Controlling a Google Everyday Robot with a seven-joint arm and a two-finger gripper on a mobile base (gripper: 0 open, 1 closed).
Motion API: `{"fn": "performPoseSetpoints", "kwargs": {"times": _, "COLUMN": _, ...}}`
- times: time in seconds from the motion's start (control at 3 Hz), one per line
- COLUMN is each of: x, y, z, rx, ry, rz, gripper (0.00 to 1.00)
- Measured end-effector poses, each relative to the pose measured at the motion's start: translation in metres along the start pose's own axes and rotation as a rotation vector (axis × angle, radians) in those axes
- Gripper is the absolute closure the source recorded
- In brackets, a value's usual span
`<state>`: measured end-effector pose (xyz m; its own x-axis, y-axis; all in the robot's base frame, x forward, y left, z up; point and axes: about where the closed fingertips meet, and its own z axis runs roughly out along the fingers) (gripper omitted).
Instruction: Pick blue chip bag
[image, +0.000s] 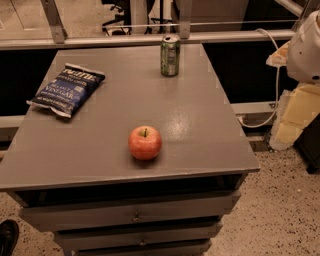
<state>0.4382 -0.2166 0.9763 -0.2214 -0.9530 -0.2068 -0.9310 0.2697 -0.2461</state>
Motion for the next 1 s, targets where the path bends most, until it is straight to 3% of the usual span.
{"fn": "performPoseSetpoints", "kwargs": {"times": 0.33, "x": 0.000, "y": 0.000, "z": 0.000, "rx": 0.000, "ry": 0.000, "rz": 0.000, "gripper": 0.00}}
{"fn": "performPoseSetpoints", "kwargs": {"times": 0.67, "x": -0.029, "y": -0.026, "z": 0.010, "rx": 0.019, "ry": -0.133, "rz": -0.016, "gripper": 0.00}}
{"fn": "performPoseSetpoints", "kwargs": {"times": 1.0, "x": -0.093, "y": -0.056, "z": 0.028, "rx": 0.015, "ry": -0.293, "rz": -0.103, "gripper": 0.00}}
